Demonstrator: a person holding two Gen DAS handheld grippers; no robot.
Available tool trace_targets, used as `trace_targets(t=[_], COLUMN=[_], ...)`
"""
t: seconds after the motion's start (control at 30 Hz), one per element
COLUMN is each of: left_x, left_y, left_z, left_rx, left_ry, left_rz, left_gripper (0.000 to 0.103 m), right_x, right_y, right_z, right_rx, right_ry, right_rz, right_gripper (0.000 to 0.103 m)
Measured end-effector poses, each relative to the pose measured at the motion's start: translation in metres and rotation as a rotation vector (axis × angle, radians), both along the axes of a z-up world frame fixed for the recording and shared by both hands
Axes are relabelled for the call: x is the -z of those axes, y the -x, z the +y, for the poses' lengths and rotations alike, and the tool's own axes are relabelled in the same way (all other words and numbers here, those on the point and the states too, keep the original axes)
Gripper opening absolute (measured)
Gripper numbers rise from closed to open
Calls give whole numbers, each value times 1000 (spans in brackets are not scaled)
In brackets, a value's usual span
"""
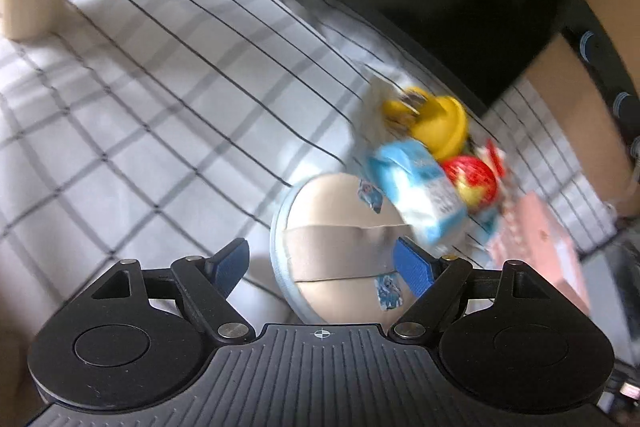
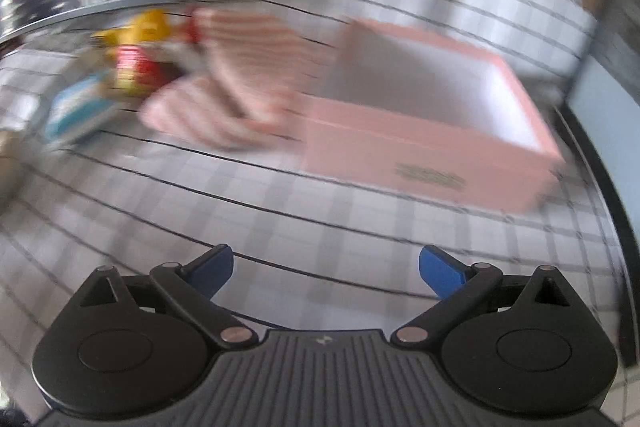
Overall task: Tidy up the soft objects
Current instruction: 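Grasp the beige zippered pouch with the left tool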
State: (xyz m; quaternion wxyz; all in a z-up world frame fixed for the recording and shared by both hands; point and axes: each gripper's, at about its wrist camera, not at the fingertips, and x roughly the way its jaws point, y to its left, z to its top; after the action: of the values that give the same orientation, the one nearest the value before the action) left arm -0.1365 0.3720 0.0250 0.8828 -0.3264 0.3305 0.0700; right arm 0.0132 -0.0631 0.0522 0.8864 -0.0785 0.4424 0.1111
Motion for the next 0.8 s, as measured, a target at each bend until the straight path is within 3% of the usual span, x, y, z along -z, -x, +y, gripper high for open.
trace_targets(t=[0.13,0.2,0.23,0.3,0.37,0.57,0.67,0.8], left_x=[0,-5,-9,-19,-23,-12,-9,-15], left_y=[-22,-29,-30,-32,-41,-77,-80,-62], left_z=[-14,-25,-31,-43,-55,-84,-92,-86], left_rx=[139,156,164,187,188,184,132,58], left_ry=[-3,-46,-73,-104,-116,-184,-229,-171], left_rz=[-7,-22,-43,-96,-105,-10,5,-19], left_gripper=[83,76,61,46,45,46,45,45], right_x=[-14,-19,-22,-28,-35,-42,-46,-49], right_y=[14,23,27,31,36,23,20,17], right_z=[45,60,64,66,62,48,46,53], right_rx=[-96,-127,-136,-153,-166,-163,-206,-306], right_ry=[-14,-15,-7,13,31,51,33,43], right_rz=[-46,-63,-69,-84,-113,-165,-180,-224], right_gripper=[100,100,100,100,100,100,100,100])
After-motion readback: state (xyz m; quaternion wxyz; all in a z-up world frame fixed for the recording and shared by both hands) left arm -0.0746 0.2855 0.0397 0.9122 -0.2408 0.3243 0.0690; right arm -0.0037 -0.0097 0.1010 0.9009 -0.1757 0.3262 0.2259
